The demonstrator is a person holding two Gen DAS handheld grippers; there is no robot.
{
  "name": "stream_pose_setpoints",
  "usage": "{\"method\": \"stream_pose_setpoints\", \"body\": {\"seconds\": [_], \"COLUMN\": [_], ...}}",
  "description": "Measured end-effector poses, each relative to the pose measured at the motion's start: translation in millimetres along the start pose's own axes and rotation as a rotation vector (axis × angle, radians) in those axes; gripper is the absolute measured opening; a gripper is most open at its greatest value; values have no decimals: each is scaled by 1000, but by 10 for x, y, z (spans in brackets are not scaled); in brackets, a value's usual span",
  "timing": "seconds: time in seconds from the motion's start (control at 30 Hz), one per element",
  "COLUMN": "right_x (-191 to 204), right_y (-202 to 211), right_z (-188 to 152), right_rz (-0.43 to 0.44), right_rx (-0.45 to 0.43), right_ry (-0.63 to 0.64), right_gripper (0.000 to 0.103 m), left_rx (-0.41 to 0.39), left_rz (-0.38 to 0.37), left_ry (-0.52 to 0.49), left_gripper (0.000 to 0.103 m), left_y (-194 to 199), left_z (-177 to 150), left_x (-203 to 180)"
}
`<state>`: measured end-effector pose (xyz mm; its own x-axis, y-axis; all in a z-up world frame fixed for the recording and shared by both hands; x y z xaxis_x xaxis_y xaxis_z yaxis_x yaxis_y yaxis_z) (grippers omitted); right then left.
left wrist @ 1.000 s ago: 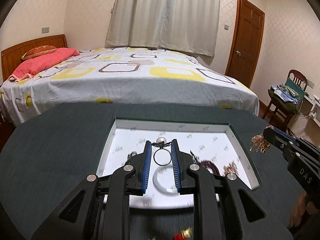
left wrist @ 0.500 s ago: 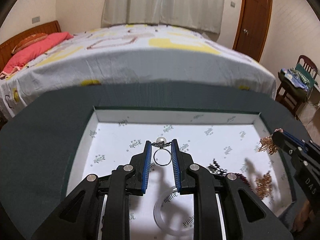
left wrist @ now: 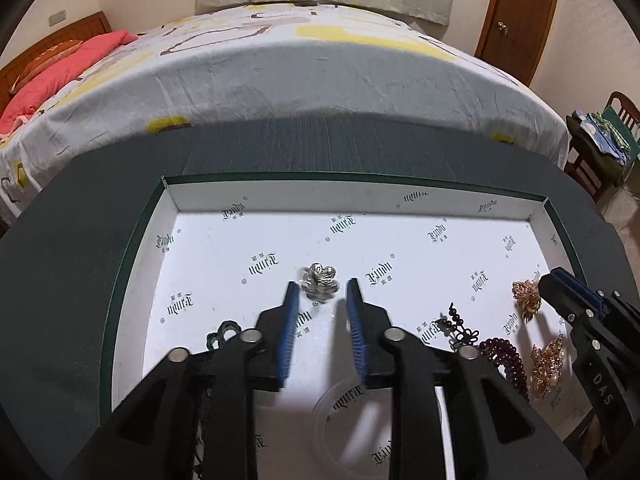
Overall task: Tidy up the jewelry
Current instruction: 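Open both tools to release the gold pendant and silver ring in the box, then withdraw both tools from the box back over the table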
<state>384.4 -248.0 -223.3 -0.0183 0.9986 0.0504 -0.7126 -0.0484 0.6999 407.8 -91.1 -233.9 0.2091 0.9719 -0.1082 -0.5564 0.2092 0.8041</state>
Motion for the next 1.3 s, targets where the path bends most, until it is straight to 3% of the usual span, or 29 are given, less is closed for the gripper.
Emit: {"method": "stream_pose_setpoints", "body": {"seconds": [0.1, 0.33, 0.63, 0.9, 1.3], "right_x": [-16, 0, 39, 55, 63], "right_y": [44, 401, 998, 1363, 1570], "right_z": [9, 107, 63, -117, -563], "right_rz": [2, 17, 48, 51, 55], "right_rx": [-11, -78, -155, -185, -145], "right_ry": [-13, -24, -30, -31, -29], "right_gripper": [28, 28, 29, 29, 29], "left_rx": [-25, -133, -312, -312, -286], "left_rz": [-8, -43, -22, -22, -16], "left_ry": [18, 28, -9, 18, 59], "left_gripper": [46, 51, 54, 54, 54], "left_y": [58, 422, 1135, 1372, 1565], "left_z": [20, 52, -17, -273, -727], "left_x": [9, -44, -133, -121, -86]}}
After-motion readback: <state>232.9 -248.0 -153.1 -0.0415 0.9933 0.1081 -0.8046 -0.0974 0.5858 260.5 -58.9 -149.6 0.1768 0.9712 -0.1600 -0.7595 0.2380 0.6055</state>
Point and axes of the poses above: each gripper's, at about its wrist camera, not at the fingertips, and y roughly against the way its jaws point, x to its left, z to its top, the point moved 10 cm from there along -y, roughly the way its jaws point, and after that the axes turned 2 degrees about -z, right-handed, at the moved point
